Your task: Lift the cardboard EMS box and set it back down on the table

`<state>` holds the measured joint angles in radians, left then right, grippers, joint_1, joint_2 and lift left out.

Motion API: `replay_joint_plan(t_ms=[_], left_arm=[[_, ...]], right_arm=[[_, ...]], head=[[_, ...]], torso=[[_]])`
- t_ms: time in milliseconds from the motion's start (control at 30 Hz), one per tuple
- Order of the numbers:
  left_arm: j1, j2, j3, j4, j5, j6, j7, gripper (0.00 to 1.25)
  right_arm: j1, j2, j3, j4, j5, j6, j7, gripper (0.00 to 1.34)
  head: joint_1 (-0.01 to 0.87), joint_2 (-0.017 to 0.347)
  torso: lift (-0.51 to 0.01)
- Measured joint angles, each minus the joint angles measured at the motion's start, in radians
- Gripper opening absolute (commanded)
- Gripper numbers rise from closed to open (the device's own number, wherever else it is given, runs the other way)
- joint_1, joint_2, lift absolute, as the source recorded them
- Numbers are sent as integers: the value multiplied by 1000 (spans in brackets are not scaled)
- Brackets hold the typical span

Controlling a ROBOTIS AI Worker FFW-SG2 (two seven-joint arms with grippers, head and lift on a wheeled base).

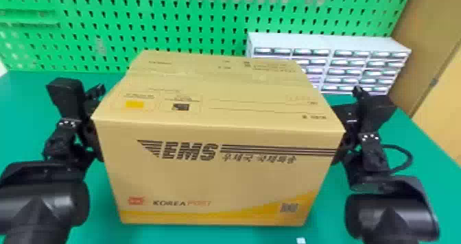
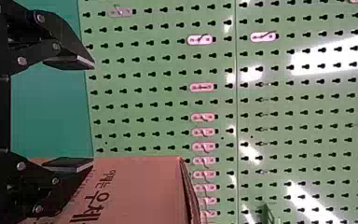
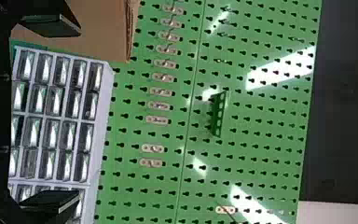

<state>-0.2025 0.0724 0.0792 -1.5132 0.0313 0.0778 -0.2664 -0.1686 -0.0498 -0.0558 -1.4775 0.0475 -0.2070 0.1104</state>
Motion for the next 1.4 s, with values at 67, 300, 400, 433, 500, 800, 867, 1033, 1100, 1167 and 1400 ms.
replay_joint_plan(t_ms=[67, 300, 400, 433, 500, 800, 867, 1033, 1100, 1167, 1400], left_arm=[[4, 0, 2, 0, -3, 1, 0, 739], [17, 0, 6, 17, -9, 5, 0, 738], [22, 0, 6, 29, -9, 5, 0, 738], [24, 0, 6, 33, -9, 5, 0, 738], [27, 0, 7, 39, -9, 5, 0, 738], [30, -1, 24, 45, -10, 4, -33, 738], [30, -1, 31, 45, -11, 2, -25, 738], [32, -1, 51, 44, -12, -9, -9, 738], [32, -1, 59, 42, -12, -11, -8, 738], [33, 0, 71, 40, -13, -12, -5, 738], [35, 1, 110, 27, -21, -12, 10, 738]], right_arm=[[2, 0, 1, 5, 0, 0, 0, 1259], [16, 4, 1, 27, -2, 0, 0, 1259], [26, 7, -5, 37, -10, 0, 0, 1259], [30, 8, -7, 40, -13, 0, 0, 1259], [35, 9, -11, 43, -16, 0, 0, 1259], [49, 12, -31, 45, -27, -1, 0, 1259], [52, 13, -40, 45, -37, -5, 0, 1259], [65, 21, -74, 35, -48, -19, 0, 1259], [70, 23, -87, 26, -48, -21, 0, 1259], [76, 24, -103, 16, -48, -21, 0, 1259], [94, 33, -168, -20, -43, -22, 0, 1259]], head=[[678, -14], [678, -14], [678, -14], [678, -14], [678, -14], [678, -14], [678, -14], [678, -14], [678, -14], [678, -14], [678, -14]], torso=[[-95], [-95], [-95], [-95], [-95], [-95], [-95], [-95], [-95], [-95], [-95]])
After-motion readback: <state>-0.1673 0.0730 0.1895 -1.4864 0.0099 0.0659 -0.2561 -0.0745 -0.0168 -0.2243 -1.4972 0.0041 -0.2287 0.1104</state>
